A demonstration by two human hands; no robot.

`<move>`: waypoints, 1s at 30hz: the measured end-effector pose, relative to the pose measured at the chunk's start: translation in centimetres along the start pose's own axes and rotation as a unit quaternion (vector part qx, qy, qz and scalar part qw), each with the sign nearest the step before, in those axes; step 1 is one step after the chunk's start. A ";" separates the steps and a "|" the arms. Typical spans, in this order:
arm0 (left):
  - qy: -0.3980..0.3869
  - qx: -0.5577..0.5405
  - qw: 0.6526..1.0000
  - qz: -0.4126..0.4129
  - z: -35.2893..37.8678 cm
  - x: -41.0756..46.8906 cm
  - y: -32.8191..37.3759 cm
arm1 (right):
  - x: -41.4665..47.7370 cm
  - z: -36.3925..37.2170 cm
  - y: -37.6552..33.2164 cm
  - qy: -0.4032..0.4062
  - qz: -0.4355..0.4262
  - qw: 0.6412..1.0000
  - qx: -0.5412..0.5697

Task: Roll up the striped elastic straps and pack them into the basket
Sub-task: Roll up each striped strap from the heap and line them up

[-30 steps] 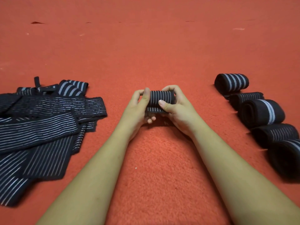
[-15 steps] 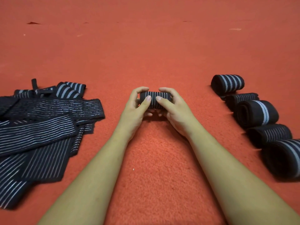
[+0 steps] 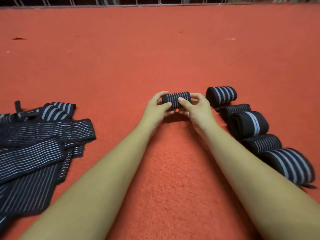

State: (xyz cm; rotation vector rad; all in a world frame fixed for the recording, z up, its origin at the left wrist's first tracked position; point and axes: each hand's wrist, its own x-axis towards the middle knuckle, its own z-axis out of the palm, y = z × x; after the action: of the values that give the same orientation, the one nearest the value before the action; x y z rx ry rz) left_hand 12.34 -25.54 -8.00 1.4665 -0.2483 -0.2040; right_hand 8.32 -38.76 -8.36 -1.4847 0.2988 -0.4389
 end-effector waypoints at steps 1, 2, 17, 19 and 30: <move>-0.002 0.020 1.000 -0.005 0.9 0.8 -0.3 | 0.8 -0.7 0.1 0.026 -0.014 0.998 -0.050; -0.001 0.055 0.998 -0.003 1.9 1.7 -0.6 | 1.5 -1.5 0.0 0.051 -0.031 0.993 -0.107; 0.015 0.320 0.947 0.009 0.8 4.7 -1.7 | 3.3 -3.5 0.0 0.037 -0.036 0.895 -0.442; 0.016 0.355 0.935 0.012 -2.8 3.5 -0.3 | 2.8 -3.6 -1.0 0.037 -0.047 0.890 -0.451; 0.127 0.535 0.835 0.020 -21.6 -9.8 9.0 | -7.4 9.4 -6.2 -0.114 -0.051 0.889 -0.441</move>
State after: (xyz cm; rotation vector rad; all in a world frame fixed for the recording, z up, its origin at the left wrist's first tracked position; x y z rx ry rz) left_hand 9.08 -1.26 -1.36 2.5798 -0.1720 0.2223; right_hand 5.42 -27.24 -2.07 -2.4347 0.2396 -0.1972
